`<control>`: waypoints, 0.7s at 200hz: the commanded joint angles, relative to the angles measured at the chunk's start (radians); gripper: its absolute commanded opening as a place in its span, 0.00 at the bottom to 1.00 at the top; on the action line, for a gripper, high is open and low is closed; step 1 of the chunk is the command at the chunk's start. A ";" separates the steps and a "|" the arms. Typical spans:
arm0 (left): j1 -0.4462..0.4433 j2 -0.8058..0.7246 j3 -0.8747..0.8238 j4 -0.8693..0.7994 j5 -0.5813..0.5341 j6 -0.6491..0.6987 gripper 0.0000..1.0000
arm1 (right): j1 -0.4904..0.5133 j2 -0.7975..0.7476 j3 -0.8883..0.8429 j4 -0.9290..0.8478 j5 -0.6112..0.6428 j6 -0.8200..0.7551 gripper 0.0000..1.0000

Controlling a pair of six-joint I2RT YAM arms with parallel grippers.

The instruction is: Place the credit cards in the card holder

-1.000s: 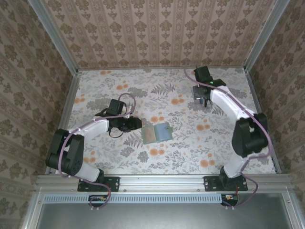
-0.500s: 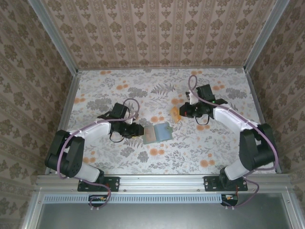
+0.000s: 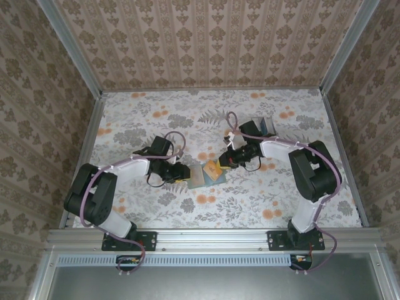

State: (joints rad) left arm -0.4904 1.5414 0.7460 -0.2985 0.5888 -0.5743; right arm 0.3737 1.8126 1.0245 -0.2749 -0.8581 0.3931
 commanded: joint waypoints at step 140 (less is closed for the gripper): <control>-0.029 0.146 0.061 -0.057 -0.055 -0.048 0.13 | 0.036 0.059 -0.065 0.283 0.107 0.132 0.00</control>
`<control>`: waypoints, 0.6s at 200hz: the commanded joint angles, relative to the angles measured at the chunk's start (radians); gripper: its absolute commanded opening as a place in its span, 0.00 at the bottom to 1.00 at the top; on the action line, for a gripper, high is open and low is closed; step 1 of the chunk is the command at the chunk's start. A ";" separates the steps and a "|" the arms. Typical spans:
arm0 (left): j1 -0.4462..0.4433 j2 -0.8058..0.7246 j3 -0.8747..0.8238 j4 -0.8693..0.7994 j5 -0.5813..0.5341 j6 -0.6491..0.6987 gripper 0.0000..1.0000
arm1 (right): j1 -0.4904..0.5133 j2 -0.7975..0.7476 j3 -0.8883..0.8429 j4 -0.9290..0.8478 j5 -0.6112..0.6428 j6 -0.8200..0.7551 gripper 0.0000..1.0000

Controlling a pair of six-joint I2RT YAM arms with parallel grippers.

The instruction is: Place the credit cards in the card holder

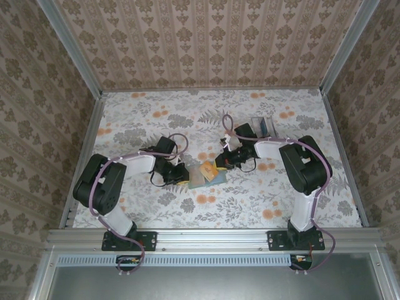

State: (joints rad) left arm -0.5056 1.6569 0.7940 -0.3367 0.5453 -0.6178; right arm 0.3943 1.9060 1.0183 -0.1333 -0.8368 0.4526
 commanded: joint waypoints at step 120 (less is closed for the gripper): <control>-0.056 0.042 -0.015 0.038 -0.004 -0.037 0.10 | 0.172 -0.165 -0.345 0.566 0.452 0.333 0.00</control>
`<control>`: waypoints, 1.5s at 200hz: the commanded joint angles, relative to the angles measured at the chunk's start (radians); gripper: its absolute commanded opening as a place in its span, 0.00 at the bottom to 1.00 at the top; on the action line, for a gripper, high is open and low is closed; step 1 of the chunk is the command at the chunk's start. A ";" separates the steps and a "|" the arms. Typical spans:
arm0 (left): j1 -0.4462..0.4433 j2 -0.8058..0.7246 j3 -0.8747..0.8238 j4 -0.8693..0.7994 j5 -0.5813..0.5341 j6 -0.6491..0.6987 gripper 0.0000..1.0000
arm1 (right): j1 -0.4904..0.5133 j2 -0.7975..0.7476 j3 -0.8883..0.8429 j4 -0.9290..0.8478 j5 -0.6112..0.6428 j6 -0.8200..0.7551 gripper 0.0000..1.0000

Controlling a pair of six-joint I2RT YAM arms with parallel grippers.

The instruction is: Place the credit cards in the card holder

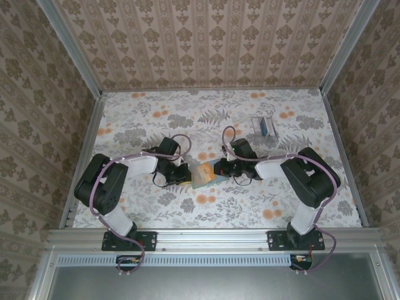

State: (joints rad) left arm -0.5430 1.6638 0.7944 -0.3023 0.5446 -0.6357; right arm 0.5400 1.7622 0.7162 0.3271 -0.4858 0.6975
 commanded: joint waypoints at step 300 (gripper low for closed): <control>-0.051 -0.020 0.014 -0.028 -0.114 0.022 0.08 | 0.086 -0.230 0.019 -0.441 0.344 0.017 0.43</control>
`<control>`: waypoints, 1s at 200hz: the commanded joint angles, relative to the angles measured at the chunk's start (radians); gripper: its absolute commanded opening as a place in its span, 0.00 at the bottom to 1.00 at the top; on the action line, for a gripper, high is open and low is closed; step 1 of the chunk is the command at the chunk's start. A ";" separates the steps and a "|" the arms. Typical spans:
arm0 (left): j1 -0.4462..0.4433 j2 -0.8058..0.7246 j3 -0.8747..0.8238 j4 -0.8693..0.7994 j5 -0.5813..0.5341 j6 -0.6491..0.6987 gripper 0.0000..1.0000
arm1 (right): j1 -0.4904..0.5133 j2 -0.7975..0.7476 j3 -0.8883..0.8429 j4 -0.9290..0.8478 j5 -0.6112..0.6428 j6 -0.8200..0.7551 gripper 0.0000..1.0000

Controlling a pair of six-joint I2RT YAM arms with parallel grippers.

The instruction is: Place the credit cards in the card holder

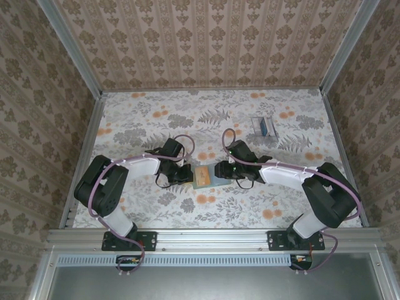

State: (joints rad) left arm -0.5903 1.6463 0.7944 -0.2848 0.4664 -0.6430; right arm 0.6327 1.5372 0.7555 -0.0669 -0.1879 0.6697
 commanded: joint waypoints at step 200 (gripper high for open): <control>-0.009 -0.010 0.004 -0.034 -0.032 0.010 0.07 | 0.005 0.121 0.001 0.173 -0.179 0.034 0.28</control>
State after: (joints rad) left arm -0.5907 1.6463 0.7956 -0.2882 0.4664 -0.6353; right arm 0.6327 1.6424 0.7437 0.0505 -0.2947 0.7120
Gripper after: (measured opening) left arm 0.075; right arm 0.303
